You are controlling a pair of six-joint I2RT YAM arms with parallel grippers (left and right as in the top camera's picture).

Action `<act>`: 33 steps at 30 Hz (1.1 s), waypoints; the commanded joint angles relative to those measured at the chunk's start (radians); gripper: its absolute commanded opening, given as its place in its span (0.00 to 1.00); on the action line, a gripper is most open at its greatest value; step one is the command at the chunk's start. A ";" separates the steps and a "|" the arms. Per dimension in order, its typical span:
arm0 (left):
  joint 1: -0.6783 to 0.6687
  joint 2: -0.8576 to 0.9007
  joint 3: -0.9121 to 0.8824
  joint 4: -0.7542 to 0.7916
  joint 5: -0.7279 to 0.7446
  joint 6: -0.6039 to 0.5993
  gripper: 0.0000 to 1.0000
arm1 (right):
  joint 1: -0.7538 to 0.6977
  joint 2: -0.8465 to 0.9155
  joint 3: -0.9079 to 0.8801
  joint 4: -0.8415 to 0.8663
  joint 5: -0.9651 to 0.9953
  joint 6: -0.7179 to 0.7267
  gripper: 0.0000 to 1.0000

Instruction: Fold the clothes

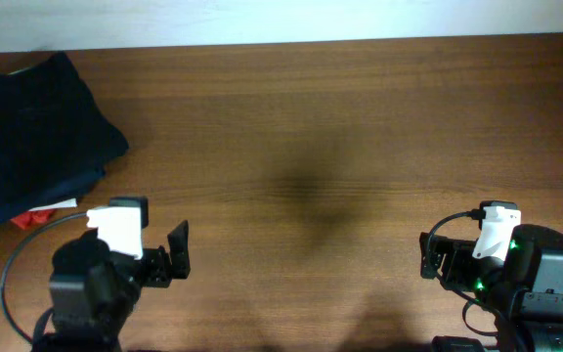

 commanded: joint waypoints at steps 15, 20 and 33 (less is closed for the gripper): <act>-0.002 -0.047 -0.011 -0.002 -0.017 -0.014 0.99 | 0.043 -0.080 -0.011 0.014 0.082 -0.001 0.99; -0.002 -0.047 -0.011 -0.002 -0.017 -0.014 0.99 | 0.196 -0.326 -0.217 0.317 0.211 -0.001 0.99; -0.002 -0.047 -0.011 -0.002 -0.017 -0.014 0.99 | 0.146 -0.611 -0.874 1.162 0.149 -0.042 0.99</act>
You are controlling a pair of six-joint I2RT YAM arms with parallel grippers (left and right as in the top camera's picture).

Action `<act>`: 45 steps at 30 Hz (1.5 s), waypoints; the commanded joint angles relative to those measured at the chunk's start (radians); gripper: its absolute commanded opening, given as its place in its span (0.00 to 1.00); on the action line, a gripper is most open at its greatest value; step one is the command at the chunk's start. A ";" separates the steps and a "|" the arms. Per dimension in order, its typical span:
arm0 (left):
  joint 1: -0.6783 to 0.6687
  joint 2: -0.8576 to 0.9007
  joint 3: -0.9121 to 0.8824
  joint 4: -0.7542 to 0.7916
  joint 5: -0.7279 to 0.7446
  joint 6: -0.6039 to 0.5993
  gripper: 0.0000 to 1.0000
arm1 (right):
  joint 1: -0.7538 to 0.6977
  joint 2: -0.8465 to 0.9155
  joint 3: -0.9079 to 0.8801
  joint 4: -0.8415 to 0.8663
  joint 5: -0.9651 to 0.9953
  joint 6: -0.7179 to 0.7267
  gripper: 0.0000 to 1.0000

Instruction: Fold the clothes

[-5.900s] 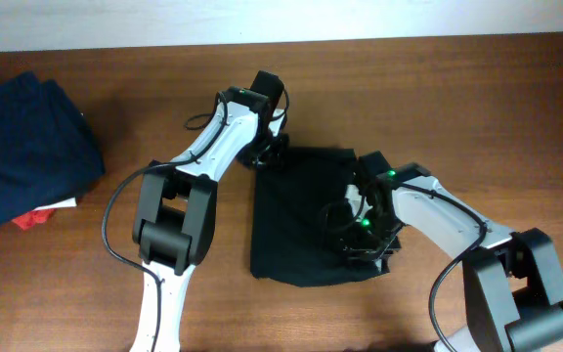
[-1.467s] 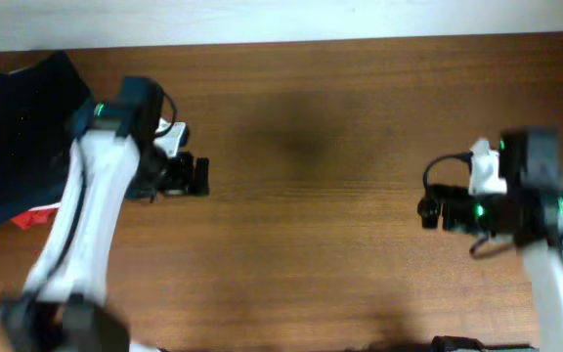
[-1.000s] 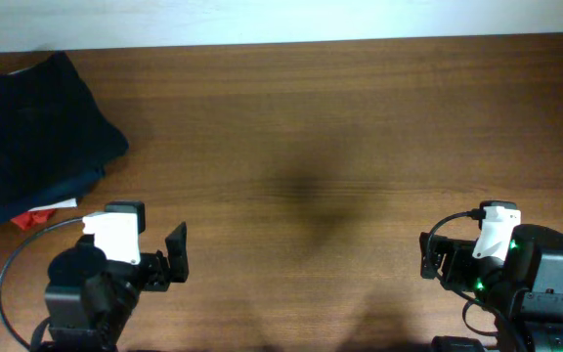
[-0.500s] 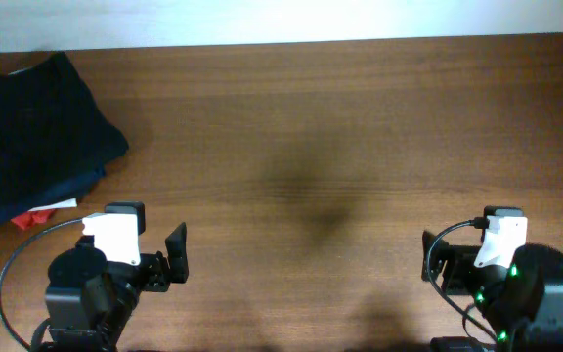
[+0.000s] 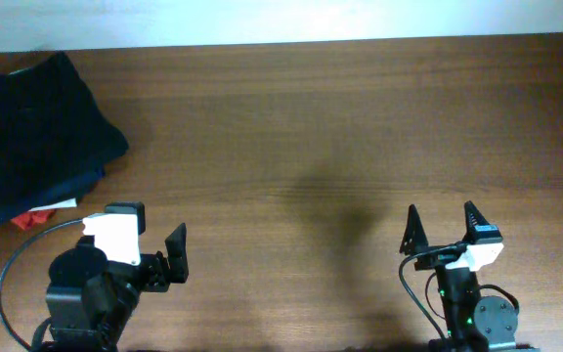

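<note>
A heap of dark navy clothes (image 5: 29,132) lies at the table's far left, with a red and white piece (image 5: 35,213) showing at its near edge. My left gripper (image 5: 175,256) sits low near the front left edge and points right, well short of the heap; seen from the side, its jaw gap is hidden. My right gripper (image 5: 443,231) stands at the front right, its two black fingers (image 5: 411,233) spread wide apart with nothing between them, far from the clothes.
The brown wooden table (image 5: 321,127) runs to a white wall at the back. A black cable (image 5: 13,279) loops beside the left arm's base.
The right arm has turned from a folded pose facing left to facing away from the front edge, and its fingers now show spread open. The left gripper shifted slightly down. The clothes have not moved.
</note>
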 commanded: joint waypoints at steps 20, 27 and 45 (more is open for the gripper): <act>-0.002 -0.005 -0.003 0.001 -0.007 -0.013 0.99 | -0.021 -0.010 -0.059 -0.098 -0.060 -0.073 0.99; 0.027 -0.116 -0.087 -0.015 -0.089 0.038 0.99 | -0.021 -0.010 -0.059 -0.098 -0.060 -0.073 0.99; 0.028 -0.562 -0.861 0.797 -0.028 0.089 0.99 | -0.021 -0.010 -0.059 -0.098 -0.060 -0.073 0.99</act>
